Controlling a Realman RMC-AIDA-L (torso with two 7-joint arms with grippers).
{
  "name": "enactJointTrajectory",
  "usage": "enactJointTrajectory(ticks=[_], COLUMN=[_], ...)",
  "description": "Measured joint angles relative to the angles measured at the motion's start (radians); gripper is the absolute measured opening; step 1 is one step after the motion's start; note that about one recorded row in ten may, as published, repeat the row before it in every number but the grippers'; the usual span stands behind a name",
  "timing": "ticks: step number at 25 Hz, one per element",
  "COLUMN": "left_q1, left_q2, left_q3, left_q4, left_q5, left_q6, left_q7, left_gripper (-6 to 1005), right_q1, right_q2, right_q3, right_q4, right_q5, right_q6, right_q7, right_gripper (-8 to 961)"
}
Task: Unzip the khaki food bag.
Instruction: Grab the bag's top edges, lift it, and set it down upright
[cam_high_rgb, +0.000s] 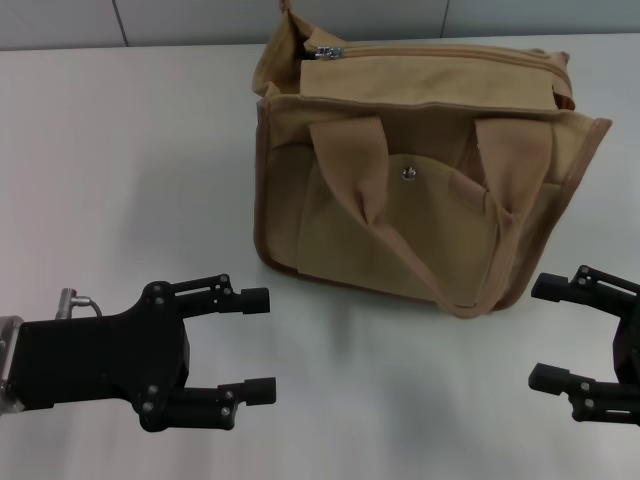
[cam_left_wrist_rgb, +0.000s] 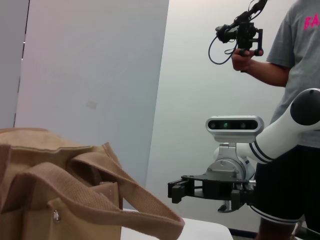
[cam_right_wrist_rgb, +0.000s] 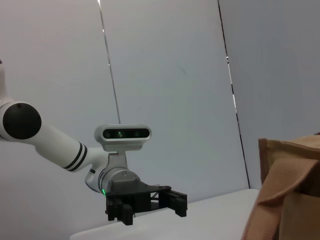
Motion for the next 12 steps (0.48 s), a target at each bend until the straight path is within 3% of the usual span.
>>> enactJointTrajectory(ticks=[12], left_q1=[-0.001], left_q2=[-0.002], left_q3=[-0.005], left_q4=[-0.001], left_q5=[-0.005], left_q6=[-0.005], left_q7=[-0.001], left_gripper=[797], right_q1=[0.000], right_q2=[0.002], right_q3=[0.002], right_q4=[-0.002], right_q5=[-0.002], right_q6=[0.004], right_q7=[0.001], right_gripper=[843])
